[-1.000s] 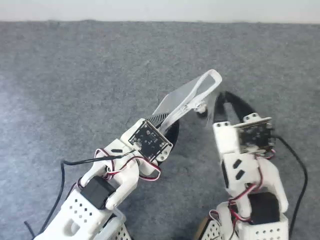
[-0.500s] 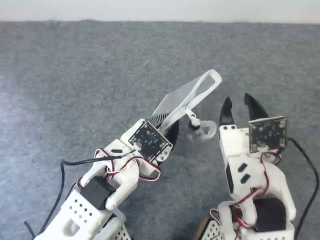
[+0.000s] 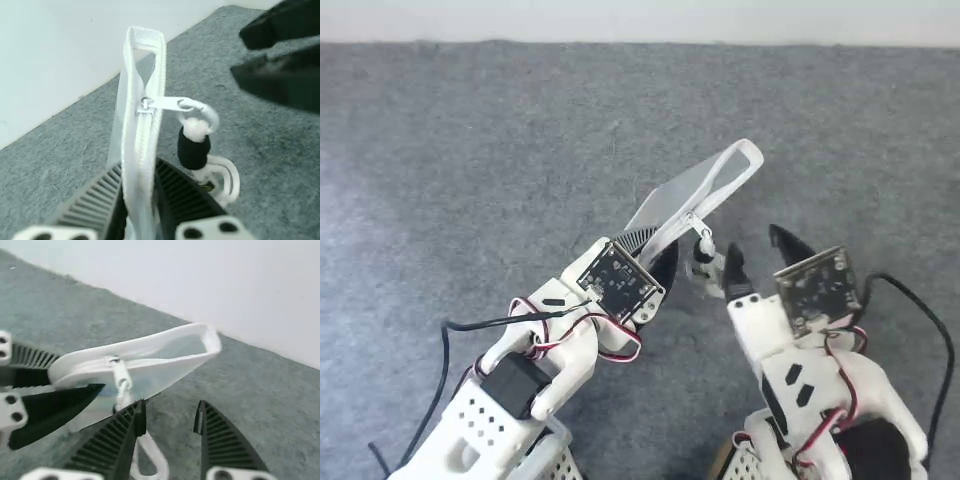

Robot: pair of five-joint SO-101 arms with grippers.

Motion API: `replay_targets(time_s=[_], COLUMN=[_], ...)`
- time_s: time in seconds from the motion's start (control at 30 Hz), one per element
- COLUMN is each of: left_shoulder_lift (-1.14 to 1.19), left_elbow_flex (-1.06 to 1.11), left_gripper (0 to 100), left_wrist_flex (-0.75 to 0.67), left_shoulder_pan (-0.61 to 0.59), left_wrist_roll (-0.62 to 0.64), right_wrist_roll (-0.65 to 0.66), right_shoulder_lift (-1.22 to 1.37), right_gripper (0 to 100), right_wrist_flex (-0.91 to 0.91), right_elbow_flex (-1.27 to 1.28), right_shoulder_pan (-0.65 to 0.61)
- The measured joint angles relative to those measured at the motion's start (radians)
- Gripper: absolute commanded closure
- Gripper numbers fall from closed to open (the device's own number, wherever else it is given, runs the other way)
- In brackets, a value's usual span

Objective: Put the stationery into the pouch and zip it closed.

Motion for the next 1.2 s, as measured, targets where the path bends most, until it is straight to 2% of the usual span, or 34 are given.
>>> replay_targets(time_s=[0.2, 0.37, 0.7, 0.87, 1.0, 1.1, 1.2], left_shoulder_lift=[0.000, 0.000, 0.000, 0.000, 0.000, 0.000, 0.000], left_elbow_flex=[0.000, 0.000, 0.000, 0.000, 0.000, 0.000, 0.000], left_gripper=[99, 99, 99, 99, 99, 99, 99], left_wrist_flex=[0.000, 0.000, 0.000, 0.000, 0.000, 0.000, 0.000], left_shoulder_pan=[0.000, 0.000, 0.000, 0.000, 0.000, 0.000, 0.000], left_wrist_roll=[0.000, 0.000, 0.000, 0.000, 0.000, 0.000, 0.000], right_wrist_roll=[0.005, 0.005, 0.005, 0.005, 0.005, 0.005, 0.006], right_shoulder_lift=[0.003, 0.138, 0.322, 0.330, 0.371, 0.397, 0.402], right_gripper=[83.9, 84.1, 84.6, 92.4, 94.1, 99.2, 99.1], right_wrist_flex=[0.006, 0.029, -0.006, -0.057, -0.101, -0.118, -0.133], right_elbow_flex=[-0.005, -0.100, -0.146, -0.110, -0.107, -0.107, -0.107], right_shoulder_pan=[-0.063, -0.120, -0.114, -0.114, -0.058, -0.028, -0.002])
